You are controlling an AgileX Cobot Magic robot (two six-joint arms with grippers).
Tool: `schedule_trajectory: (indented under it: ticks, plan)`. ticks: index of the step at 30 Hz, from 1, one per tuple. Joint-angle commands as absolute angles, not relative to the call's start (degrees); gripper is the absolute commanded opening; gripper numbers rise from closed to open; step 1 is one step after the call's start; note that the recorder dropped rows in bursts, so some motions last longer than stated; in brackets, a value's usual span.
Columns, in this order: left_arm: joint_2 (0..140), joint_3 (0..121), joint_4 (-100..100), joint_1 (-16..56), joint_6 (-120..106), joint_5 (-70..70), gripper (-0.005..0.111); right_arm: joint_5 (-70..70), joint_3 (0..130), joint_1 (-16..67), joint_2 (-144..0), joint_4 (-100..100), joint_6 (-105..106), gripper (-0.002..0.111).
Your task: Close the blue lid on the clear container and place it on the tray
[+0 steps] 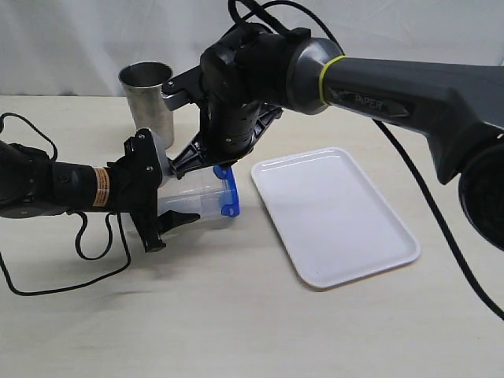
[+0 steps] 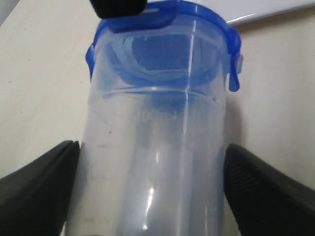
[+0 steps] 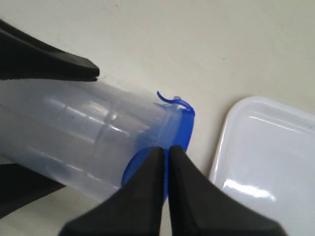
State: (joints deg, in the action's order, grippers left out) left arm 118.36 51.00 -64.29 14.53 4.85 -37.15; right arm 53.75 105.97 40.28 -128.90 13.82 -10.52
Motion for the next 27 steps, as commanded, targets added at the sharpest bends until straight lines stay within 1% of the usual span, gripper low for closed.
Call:
schedule_trajectory:
  ticks: [1, 8, 12, 20, 27]
  plan:
    - [118.3, 51.0, -67.0, 15.4, 5.0, -43.3, 0.0, 56.8, 103.8, 41.9, -134.8, 14.4, -12.6, 0.005]
    - [118.3, 51.0, -67.0, 15.4, 5.5, -43.5, 0.0, 59.0, 103.8, 42.6, -136.1, 15.2, -11.2, 0.005]
    - [118.3, 51.0, -67.0, 15.4, 6.1, -43.5, 0.0, 58.6, 103.8, 42.8, -136.1, 10.0, -8.2, 0.005]
    - [118.3, 51.0, -67.0, 15.4, 6.2, -43.2, 0.0, 62.6, 103.8, 42.6, -136.1, 4.5, -4.5, 0.005]
    - [118.3, 51.0, -67.2, 15.4, 6.5, -43.4, 0.0, 62.5, 103.9, 42.6, -136.8, 3.9, -4.7, 0.005]
